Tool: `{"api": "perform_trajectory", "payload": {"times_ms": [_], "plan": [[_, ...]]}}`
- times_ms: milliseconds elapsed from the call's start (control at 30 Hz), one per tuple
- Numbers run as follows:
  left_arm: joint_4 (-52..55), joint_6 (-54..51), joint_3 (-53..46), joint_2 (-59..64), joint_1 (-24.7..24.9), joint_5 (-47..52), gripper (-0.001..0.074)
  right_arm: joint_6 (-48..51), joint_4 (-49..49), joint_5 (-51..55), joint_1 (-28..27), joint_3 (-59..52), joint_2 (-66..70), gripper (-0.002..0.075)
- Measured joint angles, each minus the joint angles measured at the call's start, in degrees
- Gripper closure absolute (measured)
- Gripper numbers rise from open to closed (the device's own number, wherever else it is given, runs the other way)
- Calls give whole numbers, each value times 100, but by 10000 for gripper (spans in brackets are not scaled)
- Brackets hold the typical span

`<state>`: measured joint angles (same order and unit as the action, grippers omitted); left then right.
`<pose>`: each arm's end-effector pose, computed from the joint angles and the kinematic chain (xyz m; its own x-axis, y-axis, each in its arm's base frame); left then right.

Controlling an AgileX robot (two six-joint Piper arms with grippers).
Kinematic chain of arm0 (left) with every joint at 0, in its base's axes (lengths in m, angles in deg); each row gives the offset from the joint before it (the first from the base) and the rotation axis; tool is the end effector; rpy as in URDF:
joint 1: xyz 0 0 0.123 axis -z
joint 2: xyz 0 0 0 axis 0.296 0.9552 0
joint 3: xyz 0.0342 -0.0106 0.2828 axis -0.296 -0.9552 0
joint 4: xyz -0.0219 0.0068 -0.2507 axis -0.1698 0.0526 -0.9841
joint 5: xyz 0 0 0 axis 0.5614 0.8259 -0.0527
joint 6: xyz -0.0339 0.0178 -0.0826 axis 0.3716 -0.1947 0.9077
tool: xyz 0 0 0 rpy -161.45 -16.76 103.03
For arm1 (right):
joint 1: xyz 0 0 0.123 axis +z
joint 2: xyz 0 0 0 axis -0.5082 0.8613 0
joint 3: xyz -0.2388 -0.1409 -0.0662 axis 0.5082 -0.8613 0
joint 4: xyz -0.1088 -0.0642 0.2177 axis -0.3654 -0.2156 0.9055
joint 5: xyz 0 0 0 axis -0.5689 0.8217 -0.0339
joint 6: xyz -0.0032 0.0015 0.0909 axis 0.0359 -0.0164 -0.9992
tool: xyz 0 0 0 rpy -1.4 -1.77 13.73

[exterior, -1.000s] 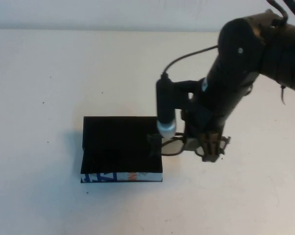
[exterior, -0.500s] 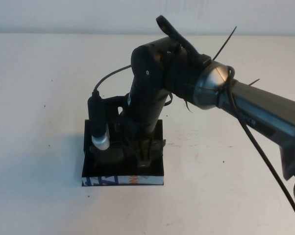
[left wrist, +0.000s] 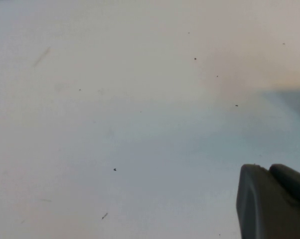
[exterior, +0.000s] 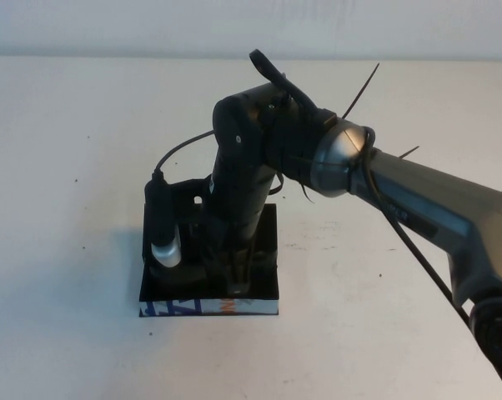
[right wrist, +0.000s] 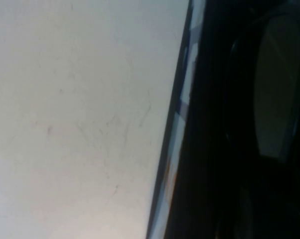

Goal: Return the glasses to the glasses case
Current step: Place the glasses in the glasses case

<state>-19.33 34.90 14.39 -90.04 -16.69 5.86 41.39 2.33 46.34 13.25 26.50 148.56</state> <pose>0.0529 -0.0016 0.1729 -0.2827 0.0462 -0.9581 0.0339 0.9987 0.0382 0.3349 0.3353 0.2275 0.2604 -0.9429 -0.2076 -0.9620 -0.2350 -0.1392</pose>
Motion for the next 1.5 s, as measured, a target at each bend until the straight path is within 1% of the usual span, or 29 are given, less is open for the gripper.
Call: {"api": "perform_trajectory", "payload": {"times_ms": [233, 400, 967, 1500], "plan": [[0, 0, 0, 0, 0, 0, 736, 2, 94, 0, 36, 27, 104, 694], [0, 0, 0, 0, 0, 0, 736, -207, 117, 0, 86, 209, 115, 697], [0, 0, 0, 0, 0, 0, 736, -541, 83, 0, 24, 212, 179, 697], [0, 0, 0, 0, 0, 0, 736, -545, 149, -32, -17, 86, 298, 700]]}}
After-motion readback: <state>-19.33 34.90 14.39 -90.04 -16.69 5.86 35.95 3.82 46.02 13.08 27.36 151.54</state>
